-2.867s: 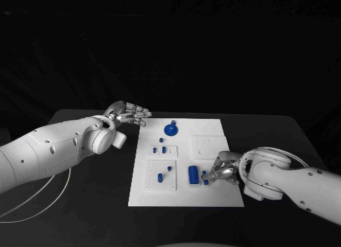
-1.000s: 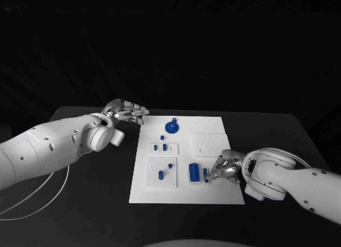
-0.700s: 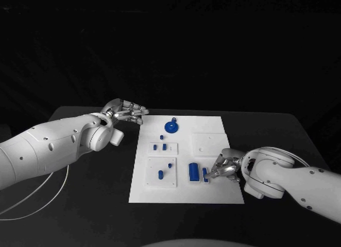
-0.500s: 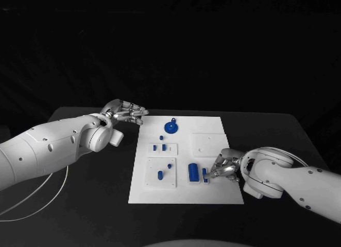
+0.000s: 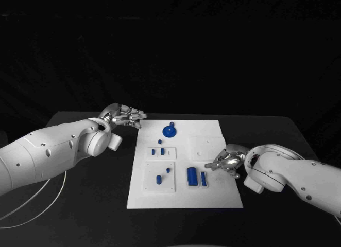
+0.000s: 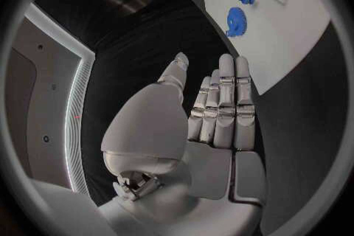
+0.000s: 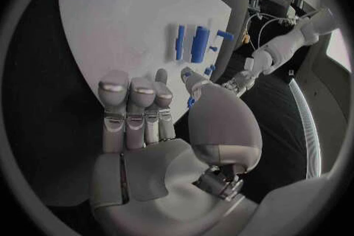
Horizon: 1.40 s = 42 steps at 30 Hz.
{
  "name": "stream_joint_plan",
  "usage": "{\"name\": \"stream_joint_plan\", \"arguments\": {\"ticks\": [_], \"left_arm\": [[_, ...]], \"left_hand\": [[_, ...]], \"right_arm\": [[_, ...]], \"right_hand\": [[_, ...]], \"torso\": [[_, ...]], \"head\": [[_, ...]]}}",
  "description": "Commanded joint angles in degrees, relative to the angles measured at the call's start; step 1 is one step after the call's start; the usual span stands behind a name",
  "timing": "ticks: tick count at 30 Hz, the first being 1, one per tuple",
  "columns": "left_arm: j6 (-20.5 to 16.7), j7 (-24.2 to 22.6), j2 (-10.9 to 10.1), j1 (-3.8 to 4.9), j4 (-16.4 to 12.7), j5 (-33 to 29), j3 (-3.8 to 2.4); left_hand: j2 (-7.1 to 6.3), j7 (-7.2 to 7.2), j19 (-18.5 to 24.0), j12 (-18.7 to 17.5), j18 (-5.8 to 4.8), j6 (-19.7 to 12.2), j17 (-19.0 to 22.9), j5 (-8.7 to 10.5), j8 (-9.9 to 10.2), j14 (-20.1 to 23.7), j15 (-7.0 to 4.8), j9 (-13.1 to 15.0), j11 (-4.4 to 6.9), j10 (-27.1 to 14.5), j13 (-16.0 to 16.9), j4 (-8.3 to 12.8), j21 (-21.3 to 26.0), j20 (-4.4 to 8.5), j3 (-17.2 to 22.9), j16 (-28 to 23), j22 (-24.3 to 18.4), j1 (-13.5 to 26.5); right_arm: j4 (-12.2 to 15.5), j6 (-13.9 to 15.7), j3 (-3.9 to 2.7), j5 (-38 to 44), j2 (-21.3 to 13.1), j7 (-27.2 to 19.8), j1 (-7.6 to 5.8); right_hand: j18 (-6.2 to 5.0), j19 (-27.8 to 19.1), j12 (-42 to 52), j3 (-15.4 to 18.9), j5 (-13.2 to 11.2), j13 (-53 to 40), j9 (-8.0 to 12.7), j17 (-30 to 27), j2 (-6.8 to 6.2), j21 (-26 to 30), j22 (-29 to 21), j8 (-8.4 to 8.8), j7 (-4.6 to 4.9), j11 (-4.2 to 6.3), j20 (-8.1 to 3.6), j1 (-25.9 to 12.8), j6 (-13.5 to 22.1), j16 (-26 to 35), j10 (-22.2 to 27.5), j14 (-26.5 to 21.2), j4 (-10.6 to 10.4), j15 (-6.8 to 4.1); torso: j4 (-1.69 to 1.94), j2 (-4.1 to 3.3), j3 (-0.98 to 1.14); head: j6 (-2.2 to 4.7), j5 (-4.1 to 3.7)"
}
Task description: Assemble the parts on the task board
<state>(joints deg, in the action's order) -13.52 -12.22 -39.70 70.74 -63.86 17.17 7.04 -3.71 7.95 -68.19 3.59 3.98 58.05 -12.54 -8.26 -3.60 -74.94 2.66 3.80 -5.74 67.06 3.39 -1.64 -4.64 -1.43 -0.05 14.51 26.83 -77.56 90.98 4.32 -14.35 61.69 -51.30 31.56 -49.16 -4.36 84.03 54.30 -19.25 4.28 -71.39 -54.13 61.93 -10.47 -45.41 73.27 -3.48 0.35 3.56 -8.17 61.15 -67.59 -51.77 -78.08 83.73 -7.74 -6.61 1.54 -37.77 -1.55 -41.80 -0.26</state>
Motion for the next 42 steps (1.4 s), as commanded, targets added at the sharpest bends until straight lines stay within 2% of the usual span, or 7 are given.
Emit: {"name": "stream_joint_plan", "arguments": {"ticks": [1,32,33,34,35,36,42], "left_arm": [[-1.36,-2.32,0.1,0.0,0.07,-1.25,-0.06],[0.77,-6.34,7.51,2.07,12.44,-13.76,-0.24],[0.82,-6.43,7.65,2.07,12.58,-13.78,-0.24],[-0.66,-4.62,7.3,1.98,12.2,-11.95,-0.19],[-0.74,-4.65,7.26,1.94,12.09,-11.96,-0.21],[-0.92,-4.73,7.19,1.87,11.87,-11.99,-0.25],[-4.19,-6.15,5.85,0.49,7.68,-12.56,-0.99]], "left_hand": [[0.91,-0.1,0.48,0.17,-1.09,0.89,1.23,-0.28,-0.01,0.43,0.16,0.04,0.03,0.81,0.03,0.69,0.41,-0.28,-0.04,-2.59,-0.39,0.02],[1.98,-2.32,13.45,-0.23,3.71,-6.71,9.02,-0.32,0.28,17.7,4.33,-0.51,-0.32,-9.57,-0.22,1.65,0.91,-9.85,0.68,-11.01,-17.04,-0.1],[2.06,-2.37,12.8,-0.31,5.58,-6.44,9.06,-0.11,0.36,17.7,4.46,-0.54,-0.25,-9.61,-0.24,1.77,0.86,-11.26,0.51,-11.04,-20.86,0.04],[3.71,-7.95,68.19,-3.59,-3.98,-58.05,12.54,8.26,3.6,34.73,-2.66,-3.8,5.74,-26.7,-3.39,1.64,4.64,1.43,0.05,-14.51,-26.83,22.96],[3.71,-7.95,68.19,-3.59,-3.98,-58.05,12.54,8.26,3.6,74.94,-2.66,-3.8,5.74,-67.06,-3.39,1.64,4.64,1.43,0.05,-14.51,-26.83,24.2],[3.71,-7.95,68.19,-3.59,-3.98,-58.05,12.54,8.26,3.6,74.94,-2.66,-3.8,5.74,-67.06,-3.39,1.64,4.64,1.43,0.05,-14.51,-26.83,25.96],[3.71,-7.95,68.19,-3.59,-3.98,-58.05,12.54,8.26,3.6,74.94,-2.66,-3.8,5.74,-67.06,-3.39,1.64,4.64,1.43,0.05,-14.51,-26.83,37.05]], "right_arm": [[-3.41,4.03,-0.83,-13.12,0.44,-10.05,-0.6],[-41.95,-1.28,-4.96,-49.55,18.49,-48.42,-4.48],[-42.01,-1.39,-4.97,-49.34,18.56,-48.58,-4.48],[-41.78,2.8,-4.92,-46.67,18.33,-44.75,-4.5],[-41.67,2.9,-4.87,-46.71,18.3,-44.8,-4.51],[-41.45,3.1,-4.77,-46.79,18.23,-44.89,-4.55],[-37.26,6.9,-2.78,-48.34,17.03,-46.59,-5.22]], "right_hand": [[-0.26,3.01,-0.34,2.81,2.78,0.21,2.24,-0.22,0.95,0.7,-0.27,-0.16,0.15,-0.16,0.52,0.77,0.42,0.43,0.35,-0.12,0.07,0.2],[-10.62,-32.13,-50.87,17.89,14.23,68.05,50.65,-58.49,15.04,41.01,-69.48,-0.02,6.63,-11.3,24.31,9.25,11.27,48.29,19.1,-26.5,16.0,14.25],[-10.64,-32.2,-50.93,18.14,14.24,68.09,50.65,-58.49,15.0,41.03,-69.5,-0.01,6.66,-11.25,24.31,9.25,11.23,48.29,19.11,-26.5,15.98,14.26],[4.36,-84.03,-54.3,19.25,-4.28,71.39,54.13,-61.93,10.47,45.41,-73.27,3.48,-0.35,-3.56,8.17,-12.16,67.59,51.77,36.82,-43.58,7.74,6.61],[4.36,-84.03,-54.3,19.25,-4.28,71.39,54.13,-61.93,10.47,45.41,-73.27,3.48,-0.35,-3.56,8.17,-12.86,67.59,51.77,37.74,-83.73,7.74,6.61],[4.36,-84.03,-54.3,19.25,-4.28,71.39,54.13,-61.93,10.47,45.41,-73.27,3.48,-0.35,-3.56,8.17,-14.37,67.59,51.77,78.08,-83.73,7.74,6.61],[4.36,-84.03,-54.3,19.25,-4.28,71.39,54.13,-61.93,10.47,45.41,-73.27,3.48,-0.35,-3.56,8.17,-61.15,67.59,51.77,78.08,-83.73,7.74,6.61]], "torso": [[0.11,0.07,-0.06],[0.33,2.95,-0.42],[0.3,2.92,-0.4],[0.26,2.89,-0.47],[0.24,2.92,-0.45],[0.21,2.99,-0.41],[-0.44,4.33,0.31]], "head": [[1.52,-0.41],[13.58,-0.81],[13.65,-0.59],[13.25,-0.87],[13.2,-0.86],[13.09,-0.84],[10.99,-0.43]]}}
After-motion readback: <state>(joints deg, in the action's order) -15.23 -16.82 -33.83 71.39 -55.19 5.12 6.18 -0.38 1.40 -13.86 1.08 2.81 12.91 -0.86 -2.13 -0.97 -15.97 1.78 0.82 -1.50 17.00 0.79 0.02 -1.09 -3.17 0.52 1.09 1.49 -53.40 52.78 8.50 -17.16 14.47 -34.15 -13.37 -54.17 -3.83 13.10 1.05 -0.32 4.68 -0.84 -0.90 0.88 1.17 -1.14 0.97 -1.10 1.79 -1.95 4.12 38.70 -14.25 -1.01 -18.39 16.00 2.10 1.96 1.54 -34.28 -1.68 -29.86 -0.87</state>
